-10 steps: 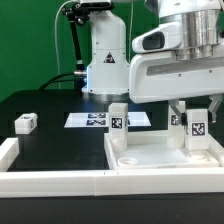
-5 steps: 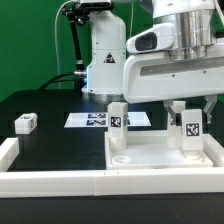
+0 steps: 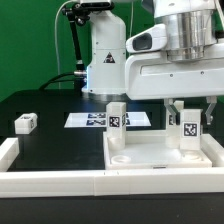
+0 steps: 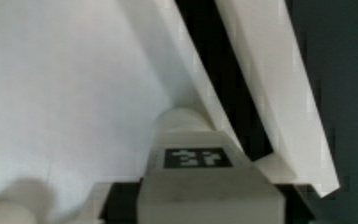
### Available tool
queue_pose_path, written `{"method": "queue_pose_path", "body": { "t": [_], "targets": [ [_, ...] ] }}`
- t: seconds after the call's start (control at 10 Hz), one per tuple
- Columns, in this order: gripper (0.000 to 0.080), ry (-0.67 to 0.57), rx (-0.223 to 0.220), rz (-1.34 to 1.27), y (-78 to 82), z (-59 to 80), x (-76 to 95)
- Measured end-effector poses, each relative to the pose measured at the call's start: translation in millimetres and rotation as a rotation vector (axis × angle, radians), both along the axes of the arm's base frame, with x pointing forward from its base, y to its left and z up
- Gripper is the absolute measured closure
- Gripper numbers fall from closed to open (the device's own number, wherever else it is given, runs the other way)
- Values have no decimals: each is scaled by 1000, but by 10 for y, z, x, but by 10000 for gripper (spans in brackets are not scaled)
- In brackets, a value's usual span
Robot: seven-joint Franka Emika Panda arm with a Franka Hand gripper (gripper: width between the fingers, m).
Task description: Assemble square table
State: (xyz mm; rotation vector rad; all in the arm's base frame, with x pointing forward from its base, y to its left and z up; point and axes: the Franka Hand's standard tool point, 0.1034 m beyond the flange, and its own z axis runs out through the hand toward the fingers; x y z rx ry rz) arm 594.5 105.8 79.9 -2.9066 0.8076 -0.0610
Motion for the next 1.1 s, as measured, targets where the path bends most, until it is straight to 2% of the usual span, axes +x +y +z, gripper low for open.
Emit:
{"method": "queue_pose_path", "body": {
  "t": [0.5, 0.7, 0.8, 0.9, 1.0, 1.1],
  "targets": [
    [508, 52, 40, -406, 49, -1, -12],
    [506, 54, 41, -420, 55, -1, -13],
    [285, 54, 41, -419, 55, -1, -13],
    [285, 47, 34, -357, 57, 0, -13],
    [174, 47, 31, -337, 78, 4, -14],
    [157, 34, 18, -230, 95, 5, -16]
  ]
}}
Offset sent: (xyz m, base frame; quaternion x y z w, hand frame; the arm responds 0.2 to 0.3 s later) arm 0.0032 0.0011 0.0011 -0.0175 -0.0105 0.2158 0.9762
